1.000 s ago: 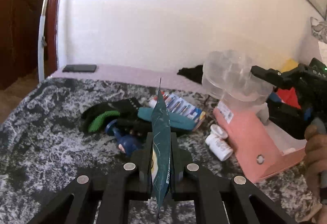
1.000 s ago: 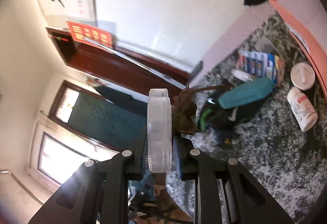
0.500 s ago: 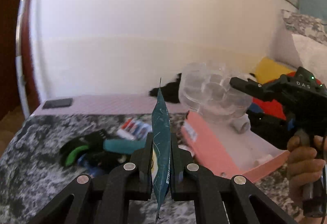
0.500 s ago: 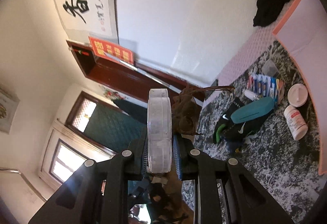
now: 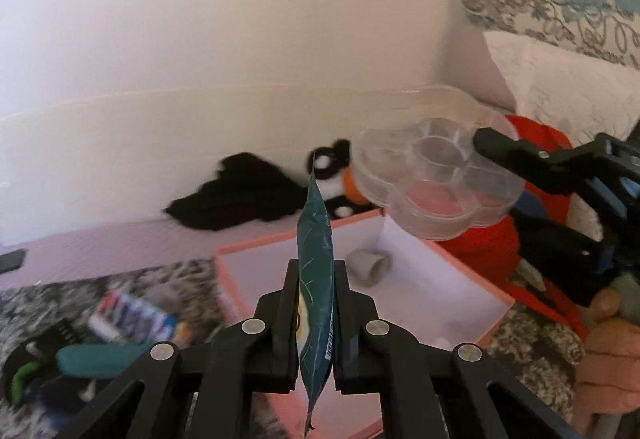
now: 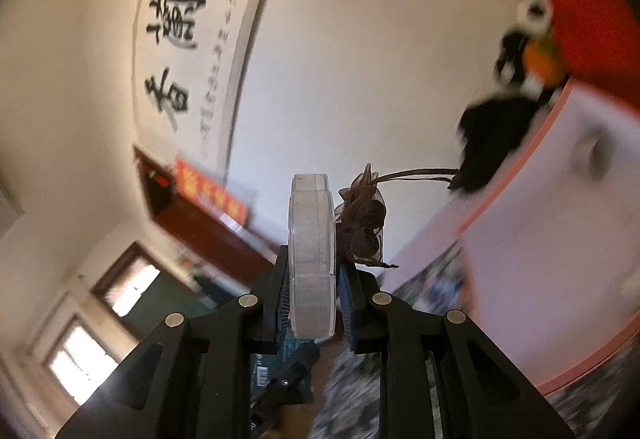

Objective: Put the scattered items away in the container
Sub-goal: 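Carry the packet and clear container into the pink box and release both, then grasp the blue figurine with the left gripper while the right grasps the white pill bottle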

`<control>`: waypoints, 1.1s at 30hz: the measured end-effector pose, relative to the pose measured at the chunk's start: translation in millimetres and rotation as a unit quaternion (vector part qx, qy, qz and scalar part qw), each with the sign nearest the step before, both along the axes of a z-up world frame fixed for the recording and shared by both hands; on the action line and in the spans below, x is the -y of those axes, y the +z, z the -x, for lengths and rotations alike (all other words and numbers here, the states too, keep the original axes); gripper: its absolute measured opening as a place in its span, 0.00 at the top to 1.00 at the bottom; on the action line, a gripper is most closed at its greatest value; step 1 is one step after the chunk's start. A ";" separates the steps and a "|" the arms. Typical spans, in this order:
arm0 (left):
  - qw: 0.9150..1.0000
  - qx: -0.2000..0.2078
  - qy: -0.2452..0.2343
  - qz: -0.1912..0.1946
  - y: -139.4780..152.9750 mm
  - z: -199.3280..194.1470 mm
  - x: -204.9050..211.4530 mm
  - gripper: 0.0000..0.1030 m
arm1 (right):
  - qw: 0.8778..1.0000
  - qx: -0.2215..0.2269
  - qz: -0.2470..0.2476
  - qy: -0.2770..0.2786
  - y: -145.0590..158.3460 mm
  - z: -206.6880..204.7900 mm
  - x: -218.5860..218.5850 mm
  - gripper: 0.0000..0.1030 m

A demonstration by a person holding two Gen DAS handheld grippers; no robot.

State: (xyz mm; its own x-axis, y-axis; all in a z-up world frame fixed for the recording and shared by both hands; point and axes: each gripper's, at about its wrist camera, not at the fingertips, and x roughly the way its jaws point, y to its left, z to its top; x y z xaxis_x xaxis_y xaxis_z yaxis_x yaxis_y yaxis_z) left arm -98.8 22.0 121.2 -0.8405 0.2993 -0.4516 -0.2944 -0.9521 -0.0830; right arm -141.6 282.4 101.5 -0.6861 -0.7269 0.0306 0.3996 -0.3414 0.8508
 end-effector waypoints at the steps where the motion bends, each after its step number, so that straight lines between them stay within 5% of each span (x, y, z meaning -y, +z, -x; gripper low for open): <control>1: 1.000 0.002 -0.007 0.001 -1.2 7.1 -9.0 0.94 | 1.000 -0.001 -0.005 -0.016 0.3 0.1 -10.9 0.78; 7: 0.999 0.030 -0.035 0.001 -20.8 50.3 -51.0 0.94 | 0.993 0.015 -0.054 -0.102 -6.3 8.7 -60.5 0.78; 11: 0.998 0.063 -0.010 0.012 -39.2 77.3 -62.7 0.87 | 0.991 0.050 -0.068 -0.104 -23.9 29.4 -73.0 0.78; 12: 0.997 0.078 -0.005 0.006 -43.6 83.1 -60.4 0.75 | 0.990 0.062 -0.074 -0.101 -28.9 34.9 -73.4 0.78; 14: 0.996 0.093 0.007 -0.007 -49.3 89.6 -55.9 0.13 | 0.987 0.100 -0.083 -0.095 -40.6 45.9 -75.1 0.70; 15: 0.996 0.087 0.018 -0.012 -49.2 88.7 -52.4 0.08 | 0.985 0.120 -0.088 -0.092 -46.5 51.5 -75.9 0.50; 17: 0.997 0.075 0.021 -0.014 -45.5 84.3 -48.5 0.07 | 0.981 0.137 -0.085 -0.110 -50.7 51.7 -79.4 0.12; 26: 0.996 0.058 0.053 -0.030 -34.9 58.4 -8.6 0.07 | 0.985 0.089 -0.102 -0.103 -29.2 33.9 -58.0 0.11; 33: 0.993 0.055 0.104 -0.026 -42.4 24.4 54.7 0.07 | 0.986 0.068 -0.143 -0.046 -11.4 28.8 20.6 0.10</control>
